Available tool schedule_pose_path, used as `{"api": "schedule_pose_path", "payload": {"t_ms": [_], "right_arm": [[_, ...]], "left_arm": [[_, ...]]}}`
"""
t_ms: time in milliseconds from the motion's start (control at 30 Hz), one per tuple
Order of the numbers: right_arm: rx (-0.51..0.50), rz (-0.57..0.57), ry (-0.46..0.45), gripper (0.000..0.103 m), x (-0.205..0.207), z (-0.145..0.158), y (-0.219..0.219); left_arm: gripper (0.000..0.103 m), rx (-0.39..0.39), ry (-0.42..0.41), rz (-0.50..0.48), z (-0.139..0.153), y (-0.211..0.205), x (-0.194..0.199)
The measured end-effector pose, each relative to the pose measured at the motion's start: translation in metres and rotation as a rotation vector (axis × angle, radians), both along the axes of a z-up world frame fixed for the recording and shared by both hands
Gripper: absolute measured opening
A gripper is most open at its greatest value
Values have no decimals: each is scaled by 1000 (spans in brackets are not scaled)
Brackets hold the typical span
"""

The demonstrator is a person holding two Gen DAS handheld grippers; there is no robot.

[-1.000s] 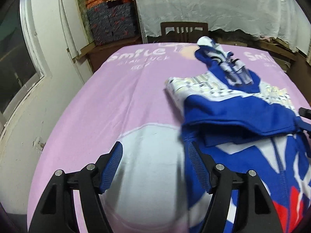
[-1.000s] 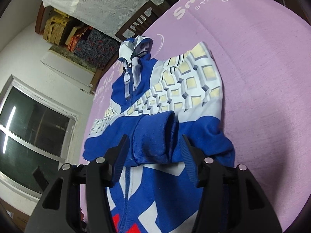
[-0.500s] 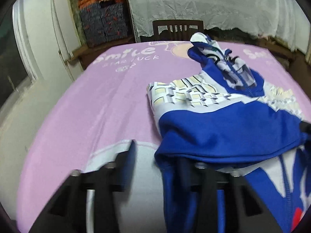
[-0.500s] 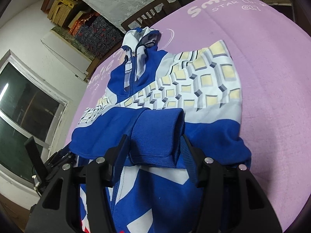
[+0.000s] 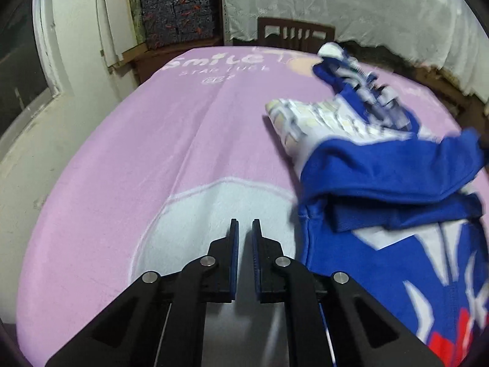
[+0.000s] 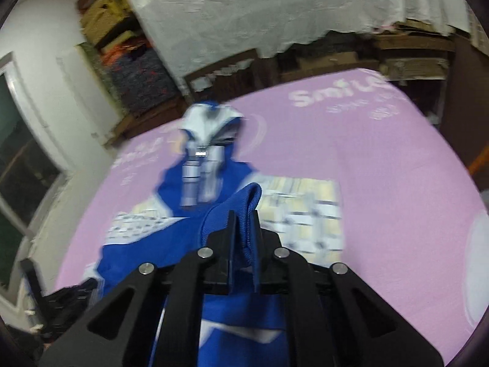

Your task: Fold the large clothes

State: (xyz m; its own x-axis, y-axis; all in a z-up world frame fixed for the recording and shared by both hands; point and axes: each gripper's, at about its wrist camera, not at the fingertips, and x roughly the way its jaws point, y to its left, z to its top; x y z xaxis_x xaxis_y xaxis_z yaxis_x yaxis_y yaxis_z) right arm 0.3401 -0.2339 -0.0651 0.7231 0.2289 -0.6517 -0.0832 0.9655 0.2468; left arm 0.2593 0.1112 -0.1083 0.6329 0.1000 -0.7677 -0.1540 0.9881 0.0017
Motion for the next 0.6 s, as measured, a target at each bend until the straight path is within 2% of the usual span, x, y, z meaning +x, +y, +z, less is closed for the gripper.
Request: {"api": "schedule_pose_path", "payload": {"t_ms": [200,267,333,500,600], "right_arm": [[123,-93,116,8,15,-43,-46],[117,-97,109,8,17,-43,-50],[117,-89,98,8,17,-43,-49],[71,-34,101,9,21,-45,-36],[91,-30,141,11,26,-54,-37]], "left_arm": [[9,-27,-61,-82,23,-15,6],[13,5,-70,-103,27,-27,14],[25,39,-68,-130,25,-42,26],[29,141,14,-115,-2,-53,43],[31,174,7,-97,-4,-50,41]]}}
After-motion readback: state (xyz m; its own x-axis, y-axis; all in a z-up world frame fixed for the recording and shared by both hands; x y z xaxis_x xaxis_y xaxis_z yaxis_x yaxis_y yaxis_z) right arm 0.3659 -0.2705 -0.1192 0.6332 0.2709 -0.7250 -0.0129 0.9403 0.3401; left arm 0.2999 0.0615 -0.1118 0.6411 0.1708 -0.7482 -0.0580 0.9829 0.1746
